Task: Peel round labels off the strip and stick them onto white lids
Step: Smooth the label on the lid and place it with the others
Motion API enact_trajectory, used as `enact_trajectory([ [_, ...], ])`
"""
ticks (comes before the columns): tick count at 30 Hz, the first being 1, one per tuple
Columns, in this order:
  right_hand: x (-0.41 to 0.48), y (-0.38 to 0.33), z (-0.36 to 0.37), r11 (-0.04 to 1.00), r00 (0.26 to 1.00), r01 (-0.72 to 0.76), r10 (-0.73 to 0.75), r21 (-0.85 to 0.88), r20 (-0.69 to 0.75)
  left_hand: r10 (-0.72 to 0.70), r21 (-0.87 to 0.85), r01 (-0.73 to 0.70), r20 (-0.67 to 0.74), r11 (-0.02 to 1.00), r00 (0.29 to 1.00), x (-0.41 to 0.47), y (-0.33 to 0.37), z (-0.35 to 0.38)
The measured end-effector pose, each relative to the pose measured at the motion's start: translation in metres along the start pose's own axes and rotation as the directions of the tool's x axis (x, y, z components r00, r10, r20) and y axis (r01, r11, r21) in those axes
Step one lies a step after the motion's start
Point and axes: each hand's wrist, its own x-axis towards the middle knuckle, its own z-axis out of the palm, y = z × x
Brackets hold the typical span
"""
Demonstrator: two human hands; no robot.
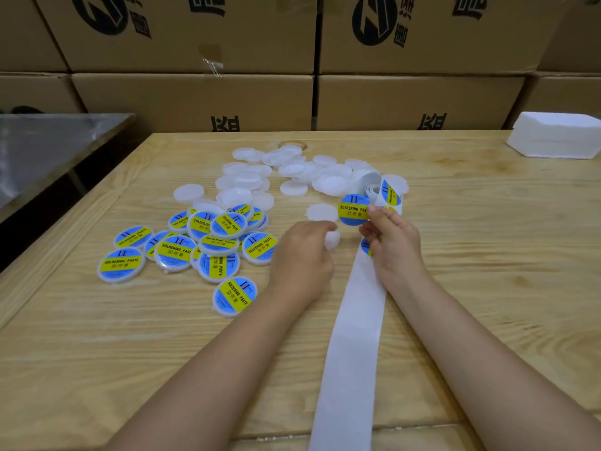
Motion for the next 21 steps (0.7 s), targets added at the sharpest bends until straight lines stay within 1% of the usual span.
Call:
enact_trajectory([
  [1,0.001,0.001,-0.001,1.000,1.000,0.005,-0.005,0.000,0.009,-0.049,0.059,0.049,-0.005,0.997,0.999,0.003,-0.004,-0.001],
  [4,0.001,0.002,-0.001,0.999,0.997,0.041,-0.040,-0.030,0.060,-0.150,0.161,0.134,0.085,0.978,0.985,0.007,-0.015,0.000],
  [6,-0.001,0.002,-0.001,0.994,0.989,0.095,-0.089,-0.052,0.119,-0.132,0.185,0.115,0.082,0.976,0.988,0.008,-0.015,0.001],
  [8,-0.003,0.003,-0.001,0.981,0.974,0.156,-0.133,-0.118,0.184,-0.108,0.157,0.097,0.063,0.983,0.992,0.008,-0.014,0.001],
  [10,-0.005,0.004,0.000,0.956,0.961,0.197,-0.145,-0.215,0.238,-0.121,0.072,0.118,0.033,0.990,0.992,0.009,-0.012,0.000],
  [11,-0.007,0.004,0.000,0.947,0.955,0.206,-0.139,-0.248,0.262,-0.131,-0.005,0.131,0.024,0.991,0.991,0.009,-0.011,-0.002],
  [13,-0.009,0.005,0.001,0.937,0.939,0.227,-0.138,-0.266,0.314,-0.138,-0.191,0.136,0.006,0.972,0.990,0.008,-0.009,-0.004],
  [16,-0.011,0.009,0.001,0.912,0.913,0.286,-0.168,-0.292,0.371,-0.193,-0.341,0.168,-0.039,0.925,0.980,0.008,-0.010,-0.006],
  [18,-0.011,0.012,0.002,0.896,0.905,0.316,-0.186,-0.311,0.382,-0.249,-0.407,0.222,-0.015,0.886,0.968,0.009,-0.011,-0.006],
  [19,-0.011,0.013,0.002,0.894,0.904,0.320,-0.188,-0.314,0.384,-0.282,-0.445,0.261,0.020,0.856,0.959,0.010,-0.012,-0.005],
  [21,-0.011,0.012,0.003,0.898,0.908,0.314,-0.188,-0.309,0.375,-0.350,-0.559,0.358,0.126,0.748,0.928,0.012,-0.010,-0.006],
])
